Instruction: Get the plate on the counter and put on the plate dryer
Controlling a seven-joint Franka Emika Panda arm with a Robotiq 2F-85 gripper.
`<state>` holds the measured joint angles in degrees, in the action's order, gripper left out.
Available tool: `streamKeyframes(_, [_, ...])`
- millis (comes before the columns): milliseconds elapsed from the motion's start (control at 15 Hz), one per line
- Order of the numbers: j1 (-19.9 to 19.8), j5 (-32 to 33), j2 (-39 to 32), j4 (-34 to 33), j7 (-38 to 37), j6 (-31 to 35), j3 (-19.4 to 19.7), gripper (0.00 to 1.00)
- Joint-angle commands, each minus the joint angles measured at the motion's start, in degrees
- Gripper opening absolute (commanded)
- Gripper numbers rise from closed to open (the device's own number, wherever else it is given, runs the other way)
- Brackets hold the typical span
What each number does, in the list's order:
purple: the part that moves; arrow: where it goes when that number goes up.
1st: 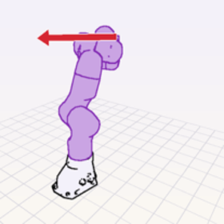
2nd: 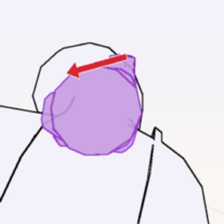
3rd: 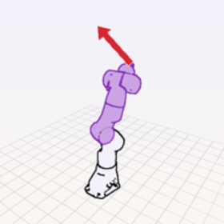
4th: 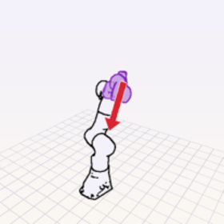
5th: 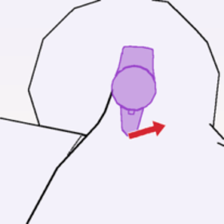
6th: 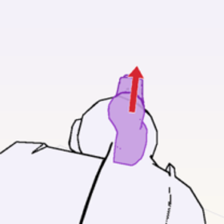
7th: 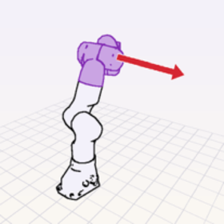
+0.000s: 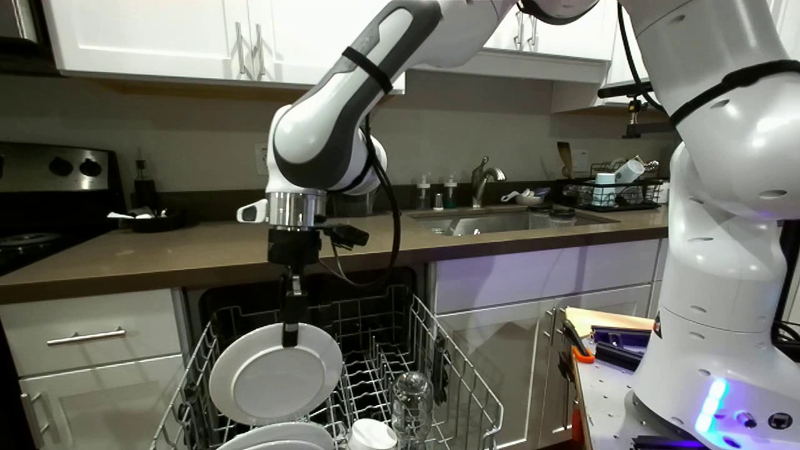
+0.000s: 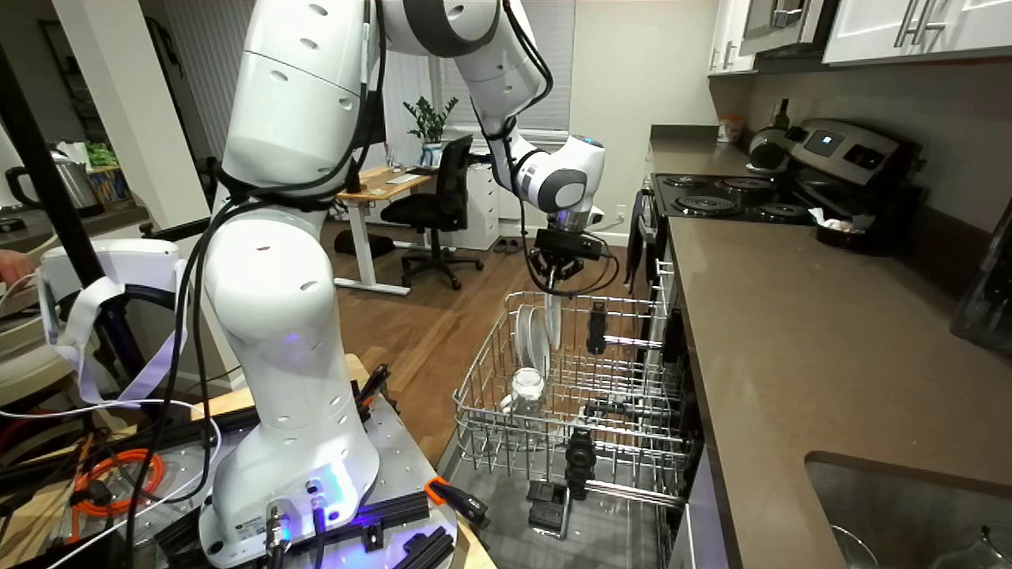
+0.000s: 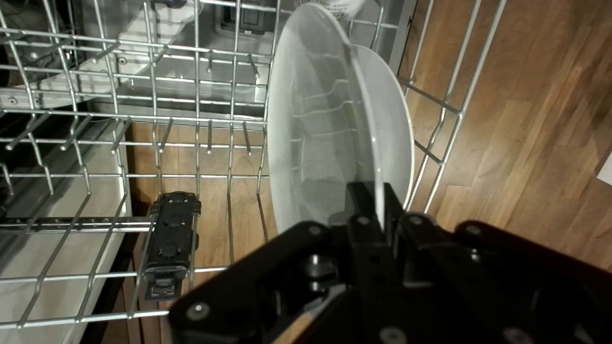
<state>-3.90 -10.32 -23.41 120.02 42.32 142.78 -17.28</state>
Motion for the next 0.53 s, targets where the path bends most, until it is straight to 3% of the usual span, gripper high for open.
streamKeyframes(0, [-0.2, -2.9, -1.3, -2.5, 2.3, -2.7, -0.6, 0.05])
streamKeyframes(467, [1.1, -1.6, -4.2, -3.6, 0.8, -1.2, -0.1, 0.05])
